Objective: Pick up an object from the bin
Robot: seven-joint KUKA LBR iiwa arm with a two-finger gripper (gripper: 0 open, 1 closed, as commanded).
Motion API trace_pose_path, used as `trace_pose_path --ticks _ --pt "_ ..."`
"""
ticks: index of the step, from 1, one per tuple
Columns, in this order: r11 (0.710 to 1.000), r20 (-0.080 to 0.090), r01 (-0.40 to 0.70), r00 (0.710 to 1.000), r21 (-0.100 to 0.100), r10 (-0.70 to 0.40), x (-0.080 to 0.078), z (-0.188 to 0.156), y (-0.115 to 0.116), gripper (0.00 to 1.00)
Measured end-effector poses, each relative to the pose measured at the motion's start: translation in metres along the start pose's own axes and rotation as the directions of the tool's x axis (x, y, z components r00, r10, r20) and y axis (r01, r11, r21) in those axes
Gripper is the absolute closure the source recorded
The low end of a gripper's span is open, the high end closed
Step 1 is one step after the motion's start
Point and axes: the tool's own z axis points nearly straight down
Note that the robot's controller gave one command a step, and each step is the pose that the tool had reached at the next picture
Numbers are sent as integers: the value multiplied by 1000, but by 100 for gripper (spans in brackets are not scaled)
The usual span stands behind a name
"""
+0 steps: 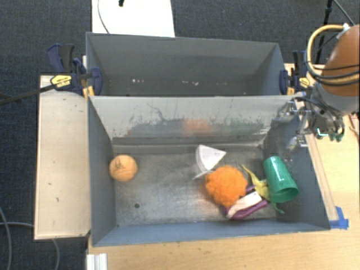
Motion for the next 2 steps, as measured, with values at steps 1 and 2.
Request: trace_pose_path --ticks 1,2 --pt "1000 8 7 1000 2 -7 -2 -5 1 100" --pt "1000 8 10 1000 2 -10 -2 -5 1 0"
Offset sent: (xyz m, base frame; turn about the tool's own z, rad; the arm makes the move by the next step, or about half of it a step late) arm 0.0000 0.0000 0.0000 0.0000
